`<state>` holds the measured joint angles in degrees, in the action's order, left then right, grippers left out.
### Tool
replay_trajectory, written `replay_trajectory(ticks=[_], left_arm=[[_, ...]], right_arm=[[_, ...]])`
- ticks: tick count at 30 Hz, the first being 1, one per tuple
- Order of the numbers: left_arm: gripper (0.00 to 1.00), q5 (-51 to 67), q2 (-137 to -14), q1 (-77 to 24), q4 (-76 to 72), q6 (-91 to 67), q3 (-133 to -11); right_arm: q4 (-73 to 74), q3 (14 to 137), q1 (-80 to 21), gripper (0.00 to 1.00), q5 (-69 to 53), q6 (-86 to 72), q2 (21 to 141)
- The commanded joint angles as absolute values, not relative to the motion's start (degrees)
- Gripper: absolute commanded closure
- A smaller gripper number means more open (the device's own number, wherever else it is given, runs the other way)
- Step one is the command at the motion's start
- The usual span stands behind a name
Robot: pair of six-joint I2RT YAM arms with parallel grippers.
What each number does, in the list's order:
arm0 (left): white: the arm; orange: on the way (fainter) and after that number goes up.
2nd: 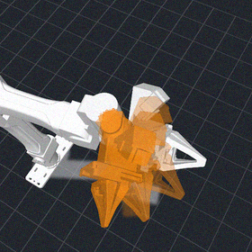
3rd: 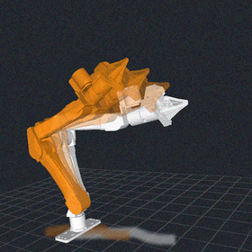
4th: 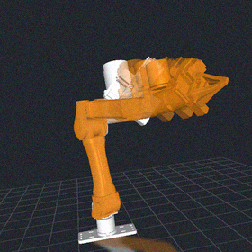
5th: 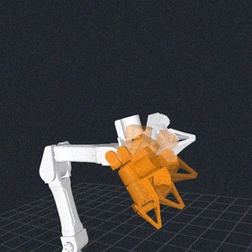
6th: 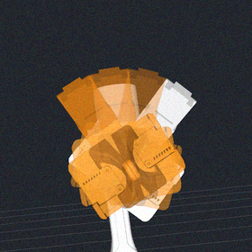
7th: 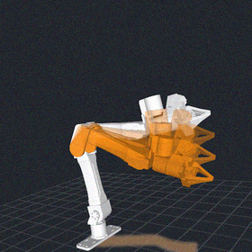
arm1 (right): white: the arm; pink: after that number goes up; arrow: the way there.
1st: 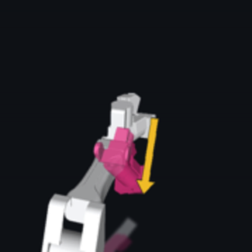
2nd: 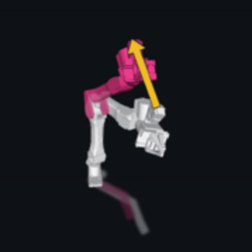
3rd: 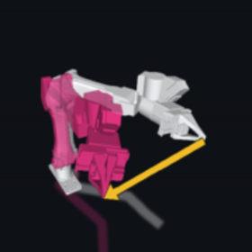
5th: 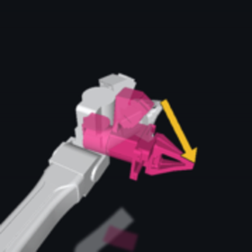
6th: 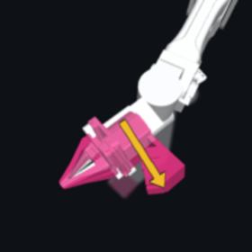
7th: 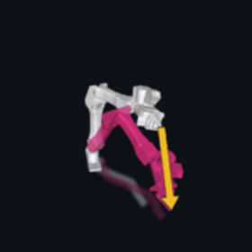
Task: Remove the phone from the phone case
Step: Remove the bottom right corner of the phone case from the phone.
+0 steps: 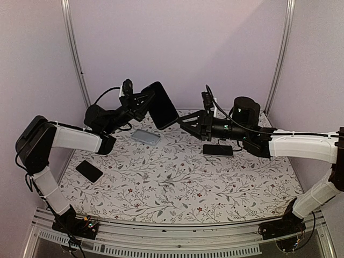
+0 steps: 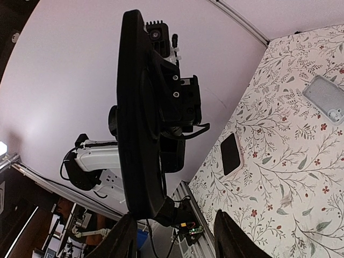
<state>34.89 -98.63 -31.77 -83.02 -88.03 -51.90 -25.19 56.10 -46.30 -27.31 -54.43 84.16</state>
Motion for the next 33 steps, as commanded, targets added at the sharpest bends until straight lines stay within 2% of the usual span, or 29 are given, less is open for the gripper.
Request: replay_trajectory(ticks=[1, 24, 33], left_arm=[[1.00, 36.6, -96.2, -35.9, -94.4, -92.4, -53.9], [1.00, 40.1, -94.8, -37.9, -96.8, -87.5, -54.4], [1.00, 38.5, -96.5, -38.6, -99.9, -91.7, -54.9]], right_arm=[[-13.6, 55.6, -44.4, 0.52, -17.5, -56.4, 88.8], [-8.7, 57.9, -43.3, 0.54, -13.8, -59.9, 92.8], [-8.8, 60.2, -43.1, 0.54, -11.5, -58.4, 95.0]])
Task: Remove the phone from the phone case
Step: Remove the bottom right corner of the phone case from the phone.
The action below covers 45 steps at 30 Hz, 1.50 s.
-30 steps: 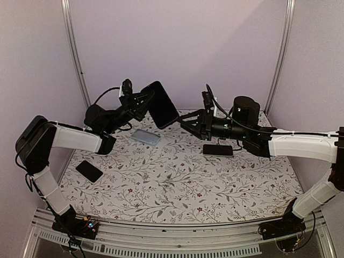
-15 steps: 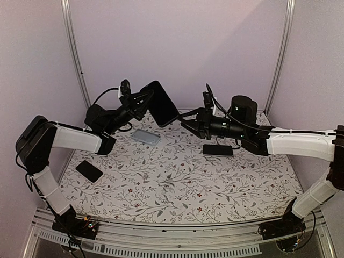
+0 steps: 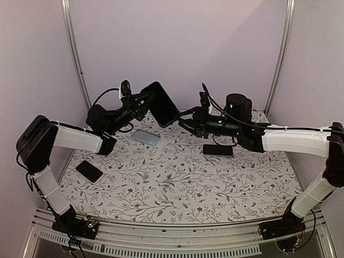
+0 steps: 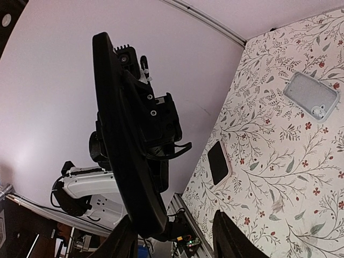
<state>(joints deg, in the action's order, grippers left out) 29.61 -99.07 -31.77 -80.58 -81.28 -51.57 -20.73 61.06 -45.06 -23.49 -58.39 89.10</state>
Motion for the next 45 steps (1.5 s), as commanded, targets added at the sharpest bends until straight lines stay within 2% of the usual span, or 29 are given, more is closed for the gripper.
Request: replay_trajectory(ticks=[1, 7, 10, 15, 20, 26, 29, 31, 38, 42, 45], left_arm=[[1.00, 38.3, -96.5, -38.7, -100.3, -92.1, -55.0], [1.00, 35.6, -94.6, -37.8, -98.7, -91.3, -52.6], [1.00, 33.5, -92.1, -36.8, -90.7, -88.1, -49.8], [1.00, 30.4, -92.1, -36.8, -81.7, -87.0, -47.5], [1.00, 27.7, -93.3, -36.7, -78.1, -89.6, -46.5], [1.00, 27.3, -93.3, -36.7, -74.7, -89.8, -47.3], [1.00, 28.2, -93.5, -36.7, -73.4, -89.5, -48.0], [1.00, 28.3, -93.3, -36.7, -72.7, -89.6, -48.0], [1.00, 27.5, -93.1, -35.3, -75.5, -95.5, -46.1], [1.00, 27.6, -92.9, -34.9, -76.6, -98.0, -46.2], [1.00, 27.7, -93.5, -34.9, -78.6, -100.0, -46.2]], right_arm=[[-8.8, 60.6, -43.1, 0.54, -11.4, -58.1, 95.3], [-12.4, 58.0, -41.7, 0.54, -11.9, -56.0, 94.0], [-22.3, 54.7, -40.4, 0.54, -17.6, -54.9, 91.9], [-32.4, 58.0, -41.1, 0.54, -29.2, -51.7, 93.0], [-35.7, 60.8, -43.5, 0.55, -34.2, -49.9, 94.4], [-39.2, 60.9, -43.9, 0.67, -37.3, -51.8, 94.4], [-39.9, 61.3, -44.0, 0.77, -38.9, -52.3, 94.6], [-41.3, 61.5, -43.9, 0.78, -40.8, -52.7, 94.7], [-42.7, 59.1, -43.8, 0.51, -42.5, -52.8, 92.8], [-46.8, 57.4, -43.5, 0.46, -44.2, -54.6, 91.0], [-50.6, 56.0, -43.3, 0.46, -45.3, -56.8, 90.6]])
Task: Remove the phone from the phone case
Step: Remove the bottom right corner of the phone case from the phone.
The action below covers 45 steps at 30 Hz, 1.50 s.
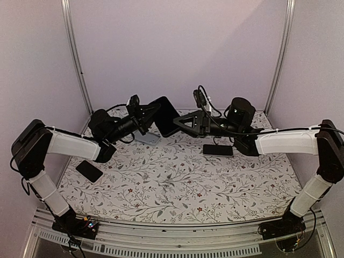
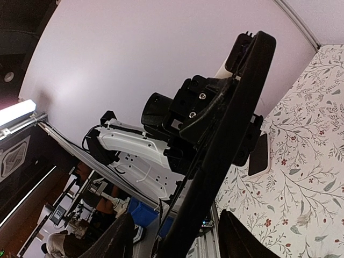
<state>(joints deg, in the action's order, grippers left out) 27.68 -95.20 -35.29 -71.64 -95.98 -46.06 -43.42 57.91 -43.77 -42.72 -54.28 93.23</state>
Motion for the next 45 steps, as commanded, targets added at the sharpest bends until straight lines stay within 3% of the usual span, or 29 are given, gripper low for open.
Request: replay_trajectory(ticks=[1, 6, 8, 22, 27, 30, 37, 42, 45], left_arm=[[1.00, 27.7, -93.8, -34.9, -79.3, -100.8, -46.3], [1.00, 27.8, -94.9, -35.1, -82.2, -103.4, -46.4], [1.00, 27.9, -94.9, -35.2, -82.2, -103.4, -46.6], [1.00, 28.6, -94.8, -36.0, -82.5, -103.4, -47.8], [1.00, 29.4, -96.1, -36.5, -83.9, -105.0, -48.9], [1.00, 30.2, -97.1, -37.2, -84.2, -106.0, -50.0], [1.00, 31.7, -97.5, -38.6, -84.5, -106.0, -52.3], [1.00, 30.5, -95.1, -37.2, -83.4, -104.1, -49.5], [1.00, 29.4, -93.8, -36.2, -82.2, -102.9, -48.2]], right_arm=[[-52.6, 55.3, -43.2, 0.47, -45.6, -57.6, 90.3], [-59.5, 53.8, -43.1, 0.54, -46.5, -61.4, 89.9], [-59.5, 54.2, -43.1, 0.63, -46.7, -61.5, 90.1], [-58.2, 56.3, -43.1, 0.80, -47.6, -61.5, 91.7], [-58.4, 57.2, -43.4, 0.98, -48.3, -60.9, 92.1], [-57.7, 59.9, -44.3, 1.00, -48.8, -58.7, 92.2], [-51.8, 68.2, -45.8, 1.00, -50.0, -55.1, 96.5], [-50.8, 65.2, -45.8, 0.69, -47.2, -55.8, 94.9], [-49.8, 63.8, -45.9, 0.60, -46.0, -54.9, 92.9]])
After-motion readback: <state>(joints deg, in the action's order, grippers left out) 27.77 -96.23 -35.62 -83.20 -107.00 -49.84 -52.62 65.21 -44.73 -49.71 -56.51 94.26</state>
